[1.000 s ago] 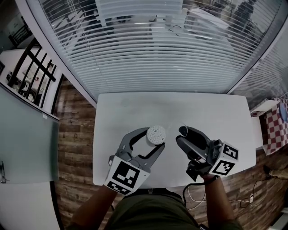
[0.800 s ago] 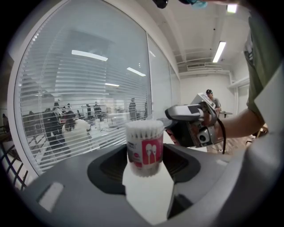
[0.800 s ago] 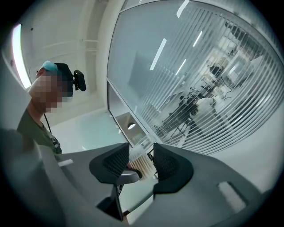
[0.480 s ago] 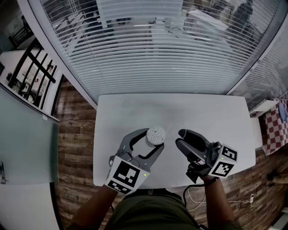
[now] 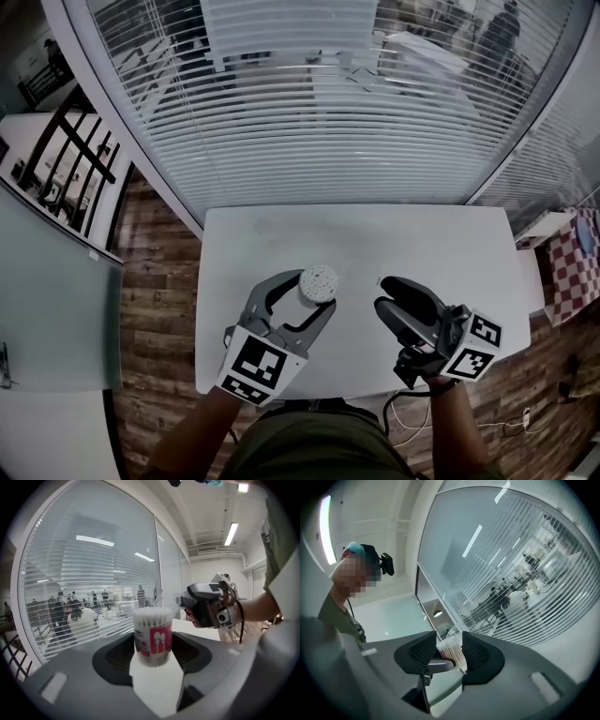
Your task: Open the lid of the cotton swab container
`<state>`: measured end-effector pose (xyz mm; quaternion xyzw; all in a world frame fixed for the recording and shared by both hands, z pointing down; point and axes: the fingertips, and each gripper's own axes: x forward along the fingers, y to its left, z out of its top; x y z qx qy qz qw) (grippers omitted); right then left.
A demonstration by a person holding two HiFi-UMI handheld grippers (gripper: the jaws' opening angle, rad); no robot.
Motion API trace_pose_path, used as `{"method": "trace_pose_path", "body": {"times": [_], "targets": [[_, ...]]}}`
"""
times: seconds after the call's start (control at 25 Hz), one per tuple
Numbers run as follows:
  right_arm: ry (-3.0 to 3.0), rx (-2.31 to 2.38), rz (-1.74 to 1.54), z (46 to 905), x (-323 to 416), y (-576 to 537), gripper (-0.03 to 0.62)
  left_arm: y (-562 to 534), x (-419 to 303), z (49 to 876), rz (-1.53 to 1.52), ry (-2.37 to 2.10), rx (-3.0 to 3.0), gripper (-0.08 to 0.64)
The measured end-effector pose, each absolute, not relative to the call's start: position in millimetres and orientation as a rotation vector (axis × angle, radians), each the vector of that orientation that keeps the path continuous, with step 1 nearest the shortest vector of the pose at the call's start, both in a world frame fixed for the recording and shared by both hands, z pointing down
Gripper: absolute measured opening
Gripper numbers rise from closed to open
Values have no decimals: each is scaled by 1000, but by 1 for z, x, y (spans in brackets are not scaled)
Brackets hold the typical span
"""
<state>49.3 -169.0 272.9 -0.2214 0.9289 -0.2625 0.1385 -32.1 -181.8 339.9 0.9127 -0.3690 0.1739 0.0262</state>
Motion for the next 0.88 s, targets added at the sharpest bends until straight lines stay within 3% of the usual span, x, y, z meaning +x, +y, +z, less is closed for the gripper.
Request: {"method": "trace_pose_path", "body": {"times": [0.88], "targets": [[2727,-707,-731,279,68,-152,178,-177,-40,332,512,-1161,2813,255]]}}
